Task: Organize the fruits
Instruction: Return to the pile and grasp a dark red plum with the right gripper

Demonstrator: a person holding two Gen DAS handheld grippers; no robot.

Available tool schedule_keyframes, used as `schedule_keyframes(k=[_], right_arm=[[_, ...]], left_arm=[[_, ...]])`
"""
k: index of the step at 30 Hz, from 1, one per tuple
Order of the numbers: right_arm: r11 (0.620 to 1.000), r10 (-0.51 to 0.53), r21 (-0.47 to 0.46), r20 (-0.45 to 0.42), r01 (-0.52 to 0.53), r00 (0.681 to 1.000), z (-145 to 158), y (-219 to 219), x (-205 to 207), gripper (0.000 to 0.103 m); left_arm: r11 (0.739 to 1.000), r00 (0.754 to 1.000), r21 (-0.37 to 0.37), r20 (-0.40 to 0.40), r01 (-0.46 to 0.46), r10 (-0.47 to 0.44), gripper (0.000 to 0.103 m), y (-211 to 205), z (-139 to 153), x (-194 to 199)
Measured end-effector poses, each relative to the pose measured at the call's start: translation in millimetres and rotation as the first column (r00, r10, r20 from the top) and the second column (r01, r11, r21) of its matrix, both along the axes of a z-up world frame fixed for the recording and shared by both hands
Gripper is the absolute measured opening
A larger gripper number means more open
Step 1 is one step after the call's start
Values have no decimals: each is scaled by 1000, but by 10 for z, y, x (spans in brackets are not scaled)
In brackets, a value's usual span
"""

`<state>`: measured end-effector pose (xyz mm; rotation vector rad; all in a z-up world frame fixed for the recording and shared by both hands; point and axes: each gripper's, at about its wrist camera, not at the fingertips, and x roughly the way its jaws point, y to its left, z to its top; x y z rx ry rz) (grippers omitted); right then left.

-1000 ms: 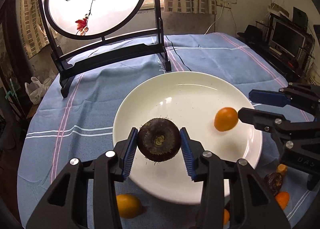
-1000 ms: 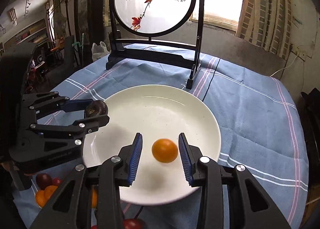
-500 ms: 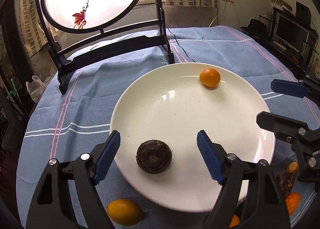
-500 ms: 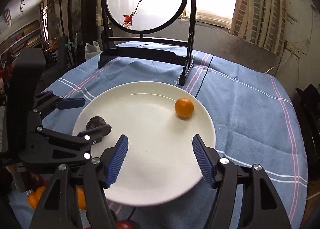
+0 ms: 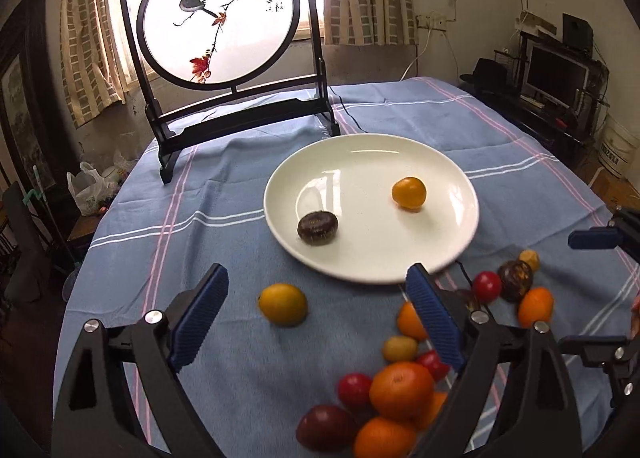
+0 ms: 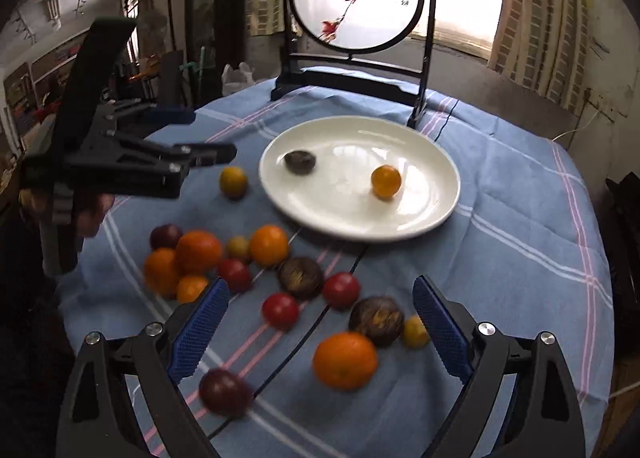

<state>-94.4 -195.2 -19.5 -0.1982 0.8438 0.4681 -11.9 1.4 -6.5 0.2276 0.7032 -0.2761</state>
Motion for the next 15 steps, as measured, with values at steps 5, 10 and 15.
schedule_keyframes(k=[5, 10, 15], right_arm=[[994, 85, -63, -101, -92, 991, -350, 177, -347, 71], [989, 116, -72, -173, -130, 978, -583, 261, -393, 52], [982, 151, -90, -157, -166, 976, -546, 311, -441, 37]], left_arm=[[1000, 999, 13, -37, 22, -21, 88, 161, -127, -418], [999, 994, 7, -98, 48, -47, 88, 282, -315, -752], [995, 977, 1, -190, 99, -97, 88, 204, -594, -930]])
